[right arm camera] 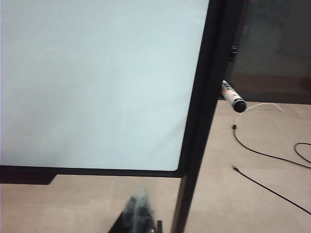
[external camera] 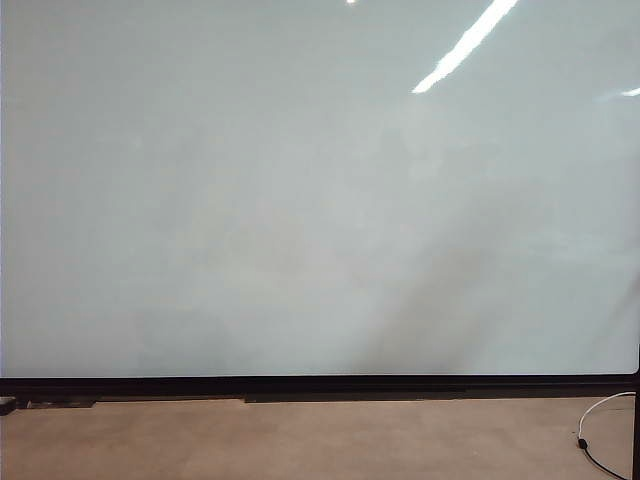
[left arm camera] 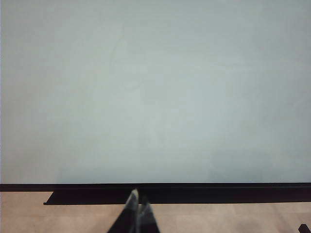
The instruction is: Pick up the pen on the shelf to the right of the whiteboard and draw a check mark.
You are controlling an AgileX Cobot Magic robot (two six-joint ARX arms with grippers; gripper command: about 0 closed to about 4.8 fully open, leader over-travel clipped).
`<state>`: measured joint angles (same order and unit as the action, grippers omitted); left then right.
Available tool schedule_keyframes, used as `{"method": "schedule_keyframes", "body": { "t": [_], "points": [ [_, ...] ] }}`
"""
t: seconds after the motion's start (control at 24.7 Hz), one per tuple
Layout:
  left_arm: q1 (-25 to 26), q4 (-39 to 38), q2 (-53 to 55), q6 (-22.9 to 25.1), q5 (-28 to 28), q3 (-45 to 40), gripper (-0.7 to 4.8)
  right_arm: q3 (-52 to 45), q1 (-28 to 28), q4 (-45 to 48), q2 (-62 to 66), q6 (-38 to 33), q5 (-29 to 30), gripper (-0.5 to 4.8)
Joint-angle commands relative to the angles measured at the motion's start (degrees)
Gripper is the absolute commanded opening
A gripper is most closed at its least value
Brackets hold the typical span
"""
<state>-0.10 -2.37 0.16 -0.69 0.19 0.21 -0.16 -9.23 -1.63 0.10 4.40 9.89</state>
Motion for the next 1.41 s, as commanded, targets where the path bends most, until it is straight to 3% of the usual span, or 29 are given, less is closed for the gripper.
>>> {"method": "schedule_keyframes", "body": {
  "t": [0.04,0.44,1.01,1.09,1.21,1.41],
  "points": [
    [0.00,0.72,0.02,0.24,0.00,0.15,-0.04,0.20,-0.11,1.20,-0.04,0.00,-1.07,0.14],
    [0.00,0.72,0.02,0.24,0.02,0.17,-0.04,0.20,0.02,7.37,-0.04,-0.15,-1.18,0.13],
    [0.00,0.74,0.02,0.24,0.02,0.17,-0.04,3.67,-0.11,5.38,3.98,-0.81,-2.97,0.10],
    [0.00,0.74,0.02,0.24,0.02,0.15,-0.05,4.72,-0.20,6.73,7.45,-0.76,-2.91,0.19],
    [0.00,0.74,0.02,0.24,0.02,0.17,-0.04,5.29,-0.26,13.00,13.25,-0.79,-2.91,1.16],
    [0.00,0.72,0.02,0.24,0.02,0.15,-0.04,5.29,-0.39,26.86,22.40,-0.81,-2.47,1.27]
  ]
}}
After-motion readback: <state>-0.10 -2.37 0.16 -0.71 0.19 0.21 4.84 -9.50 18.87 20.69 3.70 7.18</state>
